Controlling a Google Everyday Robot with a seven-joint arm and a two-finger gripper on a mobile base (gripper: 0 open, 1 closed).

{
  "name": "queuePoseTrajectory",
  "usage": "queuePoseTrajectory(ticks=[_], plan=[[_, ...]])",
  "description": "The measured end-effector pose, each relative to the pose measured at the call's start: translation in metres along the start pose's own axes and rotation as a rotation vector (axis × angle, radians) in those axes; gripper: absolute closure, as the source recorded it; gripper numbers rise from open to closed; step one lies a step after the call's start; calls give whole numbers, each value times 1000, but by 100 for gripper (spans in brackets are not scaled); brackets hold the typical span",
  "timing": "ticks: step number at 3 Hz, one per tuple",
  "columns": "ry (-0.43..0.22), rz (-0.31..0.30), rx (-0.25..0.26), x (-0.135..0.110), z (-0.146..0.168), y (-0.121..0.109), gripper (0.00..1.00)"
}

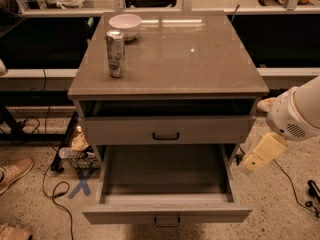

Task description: Close middle drawer

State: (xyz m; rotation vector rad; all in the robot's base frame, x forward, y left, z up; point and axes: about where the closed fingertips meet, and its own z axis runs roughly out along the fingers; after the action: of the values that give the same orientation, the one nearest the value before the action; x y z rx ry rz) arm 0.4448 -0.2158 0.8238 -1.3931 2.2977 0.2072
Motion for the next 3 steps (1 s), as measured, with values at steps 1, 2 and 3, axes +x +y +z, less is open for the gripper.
queuePoseTrajectory(ticks=[1, 2, 3], plan=[[1, 6, -6, 2, 3, 1, 0], [27, 78, -28, 27, 33, 10, 0], [36, 225, -60, 78, 87, 34, 0]])
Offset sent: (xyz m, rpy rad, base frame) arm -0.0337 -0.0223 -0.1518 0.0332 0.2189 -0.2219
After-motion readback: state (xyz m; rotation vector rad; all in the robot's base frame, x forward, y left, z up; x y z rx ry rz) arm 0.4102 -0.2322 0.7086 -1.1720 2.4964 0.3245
